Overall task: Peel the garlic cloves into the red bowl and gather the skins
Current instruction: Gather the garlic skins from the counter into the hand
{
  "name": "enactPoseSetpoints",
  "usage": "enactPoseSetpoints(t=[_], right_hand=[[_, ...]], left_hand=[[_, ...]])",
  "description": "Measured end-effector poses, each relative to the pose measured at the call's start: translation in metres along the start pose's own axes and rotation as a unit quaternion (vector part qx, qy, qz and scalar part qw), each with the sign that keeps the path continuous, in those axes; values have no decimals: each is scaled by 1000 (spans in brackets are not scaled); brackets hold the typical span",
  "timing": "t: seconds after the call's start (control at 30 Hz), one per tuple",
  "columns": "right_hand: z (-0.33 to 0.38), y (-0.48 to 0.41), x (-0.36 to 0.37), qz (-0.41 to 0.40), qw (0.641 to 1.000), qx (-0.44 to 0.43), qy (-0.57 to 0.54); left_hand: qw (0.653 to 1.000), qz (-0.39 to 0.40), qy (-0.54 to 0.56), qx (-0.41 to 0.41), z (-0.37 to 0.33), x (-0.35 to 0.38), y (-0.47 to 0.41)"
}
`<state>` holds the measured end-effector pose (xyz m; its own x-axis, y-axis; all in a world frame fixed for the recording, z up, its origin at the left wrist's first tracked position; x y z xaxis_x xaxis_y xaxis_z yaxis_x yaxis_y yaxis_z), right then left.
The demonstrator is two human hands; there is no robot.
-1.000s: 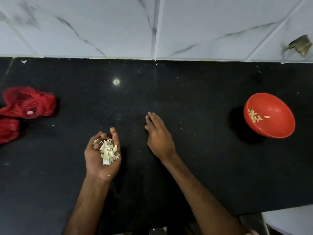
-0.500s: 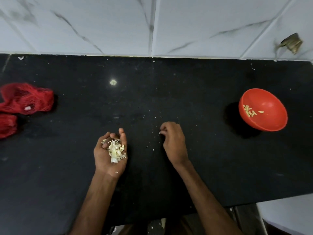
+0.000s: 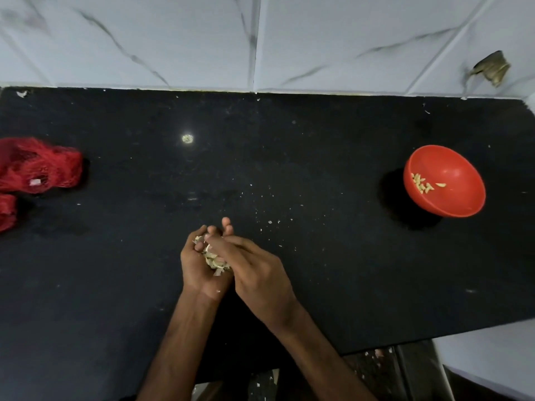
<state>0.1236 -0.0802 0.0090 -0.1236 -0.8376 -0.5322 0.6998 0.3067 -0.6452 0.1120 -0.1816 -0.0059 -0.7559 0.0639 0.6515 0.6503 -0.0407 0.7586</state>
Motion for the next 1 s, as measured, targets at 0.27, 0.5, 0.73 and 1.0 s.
enactPoseSetpoints(t=[0.27, 0.5, 0.73, 1.0], right_hand=[[-53, 28, -16, 116, 923, 255, 264], [-107, -44, 73, 149, 907, 288, 269], [-96, -22, 72, 216, 950, 112, 196], [-85, 46, -1, 125, 975, 78, 167]], left_hand=[[988, -19, 147, 34, -12, 18, 8], [988, -17, 142, 58, -41, 21, 10], [987, -23, 131, 94, -62, 13, 22], [987, -33, 132, 86, -53, 4, 30]])
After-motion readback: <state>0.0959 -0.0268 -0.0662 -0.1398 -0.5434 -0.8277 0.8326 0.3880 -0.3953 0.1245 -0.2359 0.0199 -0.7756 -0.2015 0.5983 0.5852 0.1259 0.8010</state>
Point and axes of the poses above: each hand's wrist, its own y-axis away from the middle knuckle, its own x-axis out of the palm, z = x × y, the point moved 1 cm from there along -y, towards the middle knuckle, and after that the axes turned 9 degrees about -z, right-handed, at the moved point
